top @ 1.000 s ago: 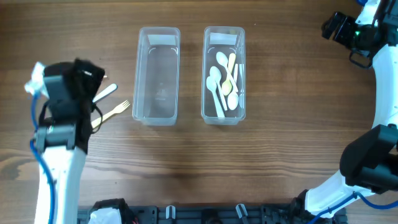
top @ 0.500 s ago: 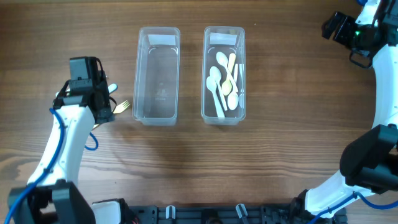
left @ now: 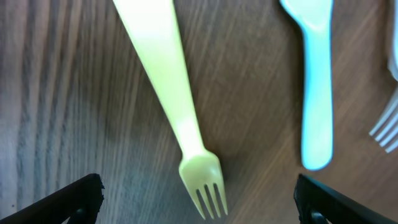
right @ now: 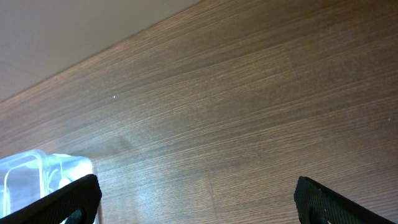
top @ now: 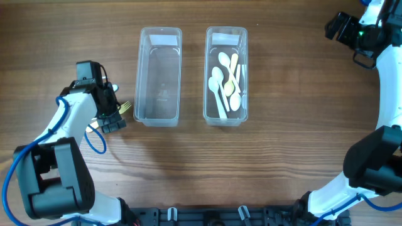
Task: Pack container
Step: 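Reach the left gripper to the forks and grasp the cream fork, then lift the cream fork and drop it into the left container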
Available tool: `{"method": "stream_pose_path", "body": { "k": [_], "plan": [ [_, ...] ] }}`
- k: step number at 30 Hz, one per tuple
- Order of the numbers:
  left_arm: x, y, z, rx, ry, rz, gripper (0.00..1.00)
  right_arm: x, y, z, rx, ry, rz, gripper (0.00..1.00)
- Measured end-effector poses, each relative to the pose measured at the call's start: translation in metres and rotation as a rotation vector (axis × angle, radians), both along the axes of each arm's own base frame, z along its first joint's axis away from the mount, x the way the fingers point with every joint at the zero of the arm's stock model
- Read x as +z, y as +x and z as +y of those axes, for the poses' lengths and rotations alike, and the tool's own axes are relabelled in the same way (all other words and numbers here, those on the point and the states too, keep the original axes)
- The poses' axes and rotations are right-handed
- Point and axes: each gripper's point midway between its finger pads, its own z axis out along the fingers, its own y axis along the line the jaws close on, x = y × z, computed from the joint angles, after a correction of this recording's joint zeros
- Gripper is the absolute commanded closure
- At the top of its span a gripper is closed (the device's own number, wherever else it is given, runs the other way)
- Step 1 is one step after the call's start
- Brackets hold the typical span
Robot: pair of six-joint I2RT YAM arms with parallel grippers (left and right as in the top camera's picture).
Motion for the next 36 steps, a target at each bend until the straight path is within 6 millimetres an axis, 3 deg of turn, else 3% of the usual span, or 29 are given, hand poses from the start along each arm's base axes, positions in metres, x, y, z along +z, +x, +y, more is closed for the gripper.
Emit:
{"method": "stream_pose_path", "body": {
  "k": [10, 14, 18, 21, 26, 33, 36],
  "plan": [
    [-0.021, -0.002, 0.004, 0.016, -0.022, 0.049, 0.01, 0.000, 0.000, 0.000, 0.000, 0.000, 0.000, 0.00],
    [-0.022, 0.001, 0.004, 0.027, -0.048, 0.046, 0.25, 0.000, 0.000, 0.000, 0.000, 0.000, 0.000, 0.00],
    [-0.024, 0.003, 0.003, 0.031, -0.066, 0.042, 0.35, 0.000, 0.000, 0.000, 0.001, 0.000, 0.000, 0.00],
    [-0.025, 0.004, 0.001, 0.029, -0.078, 0.040, 0.59, 0.000, 0.000, 0.000, 0.000, 0.000, 0.000, 0.00],
    [-0.026, 0.003, -0.001, 0.029, -0.095, 0.046, 0.82, 0.000, 0.000, 0.000, 0.000, 0.000, 0.000, 0.00],
    [-0.028, -0.003, -0.004, 0.027, -0.105, 0.073, 0.96, 0.000, 0.000, 0.000, 0.000, 0.000, 0.000, 0.00],
    [-0.028, -0.003, -0.004, 0.026, -0.110, 0.073, 0.96, 0.000, 0.000, 0.000, 0.000, 0.000, 0.000, 0.00]
  ]
}}
